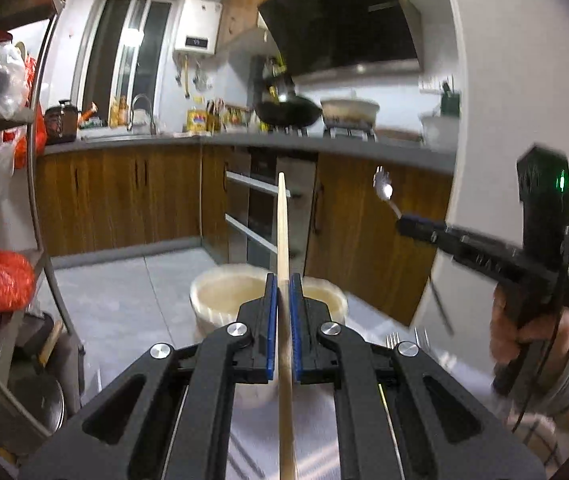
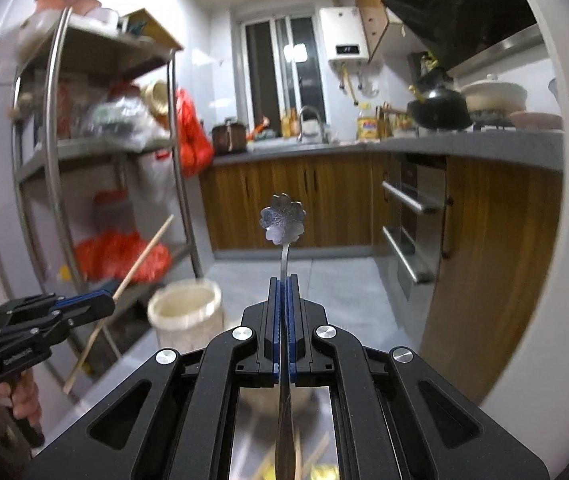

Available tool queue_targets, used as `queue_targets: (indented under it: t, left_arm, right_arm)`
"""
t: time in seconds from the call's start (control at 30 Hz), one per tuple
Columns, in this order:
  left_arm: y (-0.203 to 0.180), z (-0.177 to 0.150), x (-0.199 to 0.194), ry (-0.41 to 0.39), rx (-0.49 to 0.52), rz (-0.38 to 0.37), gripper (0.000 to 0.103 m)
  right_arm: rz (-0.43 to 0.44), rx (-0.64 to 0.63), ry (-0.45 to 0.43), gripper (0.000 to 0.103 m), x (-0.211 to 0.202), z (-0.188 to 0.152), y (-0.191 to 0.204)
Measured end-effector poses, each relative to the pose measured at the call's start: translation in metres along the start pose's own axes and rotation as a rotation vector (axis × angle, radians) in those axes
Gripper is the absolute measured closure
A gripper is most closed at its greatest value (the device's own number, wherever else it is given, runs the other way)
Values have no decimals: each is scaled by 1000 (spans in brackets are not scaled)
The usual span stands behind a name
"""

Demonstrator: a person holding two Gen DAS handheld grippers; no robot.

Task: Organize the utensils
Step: 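Lift the chopstick with the left tool while the right tool lifts the spoon toward the holder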

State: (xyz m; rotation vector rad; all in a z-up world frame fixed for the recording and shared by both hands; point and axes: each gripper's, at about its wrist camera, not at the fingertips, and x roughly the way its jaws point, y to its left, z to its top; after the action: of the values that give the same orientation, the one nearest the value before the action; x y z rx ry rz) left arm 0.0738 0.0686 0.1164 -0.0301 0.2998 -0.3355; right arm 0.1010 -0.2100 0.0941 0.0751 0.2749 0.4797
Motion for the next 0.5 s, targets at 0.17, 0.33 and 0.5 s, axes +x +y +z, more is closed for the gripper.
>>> queue_targets:
  t: [0.17, 0.33, 0.5]
  left_arm:
    - [23, 33, 33, -41, -60, -12, 97]
    - [41, 45, 72, -51, -122, -11, 97]
    - [40, 37, 100, -64, -91, 53, 97]
  right_arm:
    - [15, 72, -18, 99, 36, 12, -2]
    - [-24, 105, -40, 99, 69, 9, -2]
    - [-86, 107, -44, 99, 98, 1, -2]
